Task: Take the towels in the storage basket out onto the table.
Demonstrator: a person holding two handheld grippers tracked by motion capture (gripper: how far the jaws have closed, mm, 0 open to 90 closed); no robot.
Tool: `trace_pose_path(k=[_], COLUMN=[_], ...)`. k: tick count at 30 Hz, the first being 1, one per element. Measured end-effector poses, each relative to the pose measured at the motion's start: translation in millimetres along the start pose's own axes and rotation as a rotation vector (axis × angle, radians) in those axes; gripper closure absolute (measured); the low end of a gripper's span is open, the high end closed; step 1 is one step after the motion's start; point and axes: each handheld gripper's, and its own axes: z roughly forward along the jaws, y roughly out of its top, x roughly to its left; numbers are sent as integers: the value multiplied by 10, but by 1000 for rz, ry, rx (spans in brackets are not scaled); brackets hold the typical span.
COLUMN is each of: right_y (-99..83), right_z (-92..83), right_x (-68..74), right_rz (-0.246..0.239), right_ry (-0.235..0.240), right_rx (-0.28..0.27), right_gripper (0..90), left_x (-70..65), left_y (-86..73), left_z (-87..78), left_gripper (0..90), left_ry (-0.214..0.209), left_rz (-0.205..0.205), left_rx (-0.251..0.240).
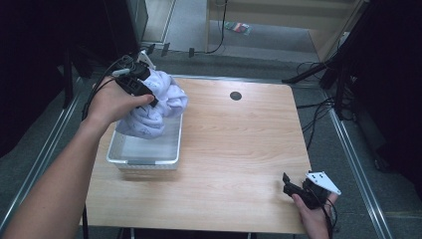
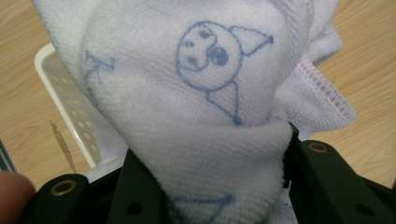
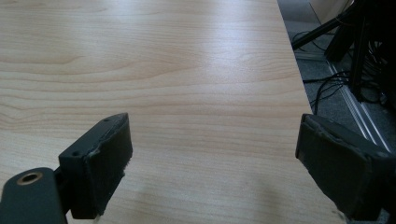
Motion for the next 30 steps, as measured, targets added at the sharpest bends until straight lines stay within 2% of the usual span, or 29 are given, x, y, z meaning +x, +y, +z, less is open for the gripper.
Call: trace_pose_path(k=[4,13,16,18,23,24,30], right_y=[0,0,0,0,-1,0,-1], right_z=[-1,-2,-2,-2,-1,-2,-2], right_x=[2,4,5,5,6,8,6], right_rz=[1,1,2,2,0,0,1], right_ry=[0,1,1,1,0,1,4], right_rx=[2,3,3,2,2,3,-1], right_gripper=[108,108,108,108,108,108,108], left_x=[-54,-286,-413,-432,-593,-664,-795], left_y=[42,180,243,256,333,372,442], left_z=[-47,-84,-38,-29,31,51,119], left_gripper=[604,603,602,602,600,600,599], left_ry=[-13,-34,-45,-42,-52,-61,-74], left_rz=[8,46,58,67,78,83,96], left_rx=[-12,-29,-34,-34,-34,-43,-56])
